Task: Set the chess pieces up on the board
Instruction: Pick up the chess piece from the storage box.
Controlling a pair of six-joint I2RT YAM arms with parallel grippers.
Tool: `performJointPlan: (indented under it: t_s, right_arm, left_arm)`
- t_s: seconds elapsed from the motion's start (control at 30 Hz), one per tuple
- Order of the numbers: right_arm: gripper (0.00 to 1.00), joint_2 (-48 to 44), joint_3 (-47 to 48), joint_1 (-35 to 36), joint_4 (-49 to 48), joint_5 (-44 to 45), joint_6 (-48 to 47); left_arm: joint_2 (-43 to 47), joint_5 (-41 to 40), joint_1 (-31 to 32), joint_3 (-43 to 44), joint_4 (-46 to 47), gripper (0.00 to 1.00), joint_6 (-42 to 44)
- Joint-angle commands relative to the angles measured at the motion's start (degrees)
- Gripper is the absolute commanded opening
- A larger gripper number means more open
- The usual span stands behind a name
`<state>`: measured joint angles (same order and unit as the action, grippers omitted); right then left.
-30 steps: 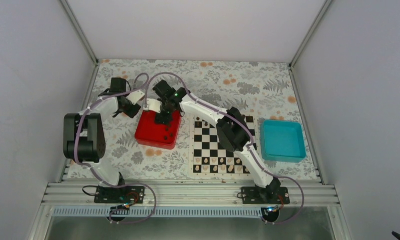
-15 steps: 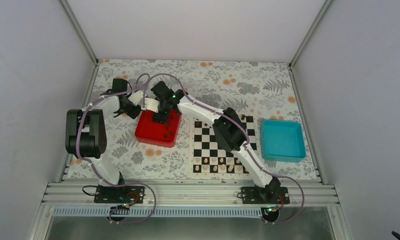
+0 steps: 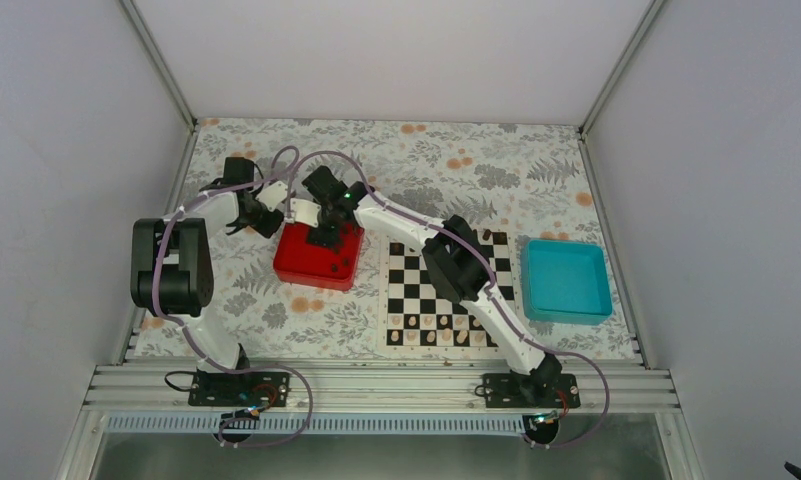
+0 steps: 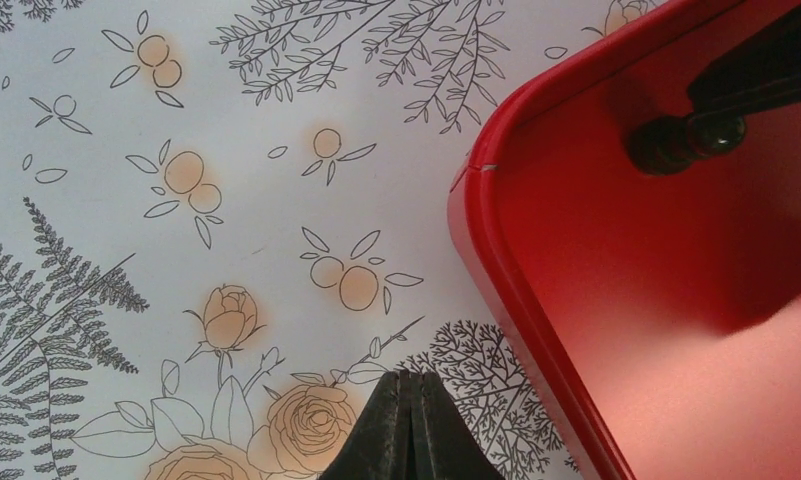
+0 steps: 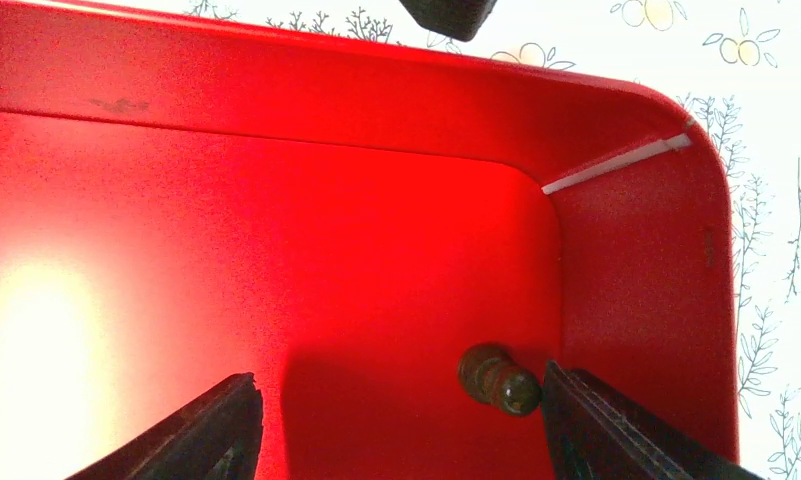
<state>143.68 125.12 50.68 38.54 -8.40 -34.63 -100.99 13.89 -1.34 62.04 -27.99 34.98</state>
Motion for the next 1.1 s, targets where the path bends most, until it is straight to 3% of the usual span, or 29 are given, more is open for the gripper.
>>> performJointPlan:
  t_s: [0.0, 0.3, 1.07]
  right_arm:
    - [0.68, 1.6, 2.0, 0.2, 0.4, -1.1, 0.3]
    - [0.46, 1.0, 2.1, 0.2, 2.3, -5.0, 0.6]
    - [0.36, 1.8, 3.4, 0.3, 0.3, -4.5, 1.9]
  left_arm:
    - [-0.3, 2.1, 0.1, 1.2, -0.6, 0.02, 0.2]
    - [-0.1, 3.6, 0.5, 0.9, -1.5, 0.02, 0.6]
    - [1.4, 5.5, 1.9, -0.8, -4.0, 0.02, 2.8]
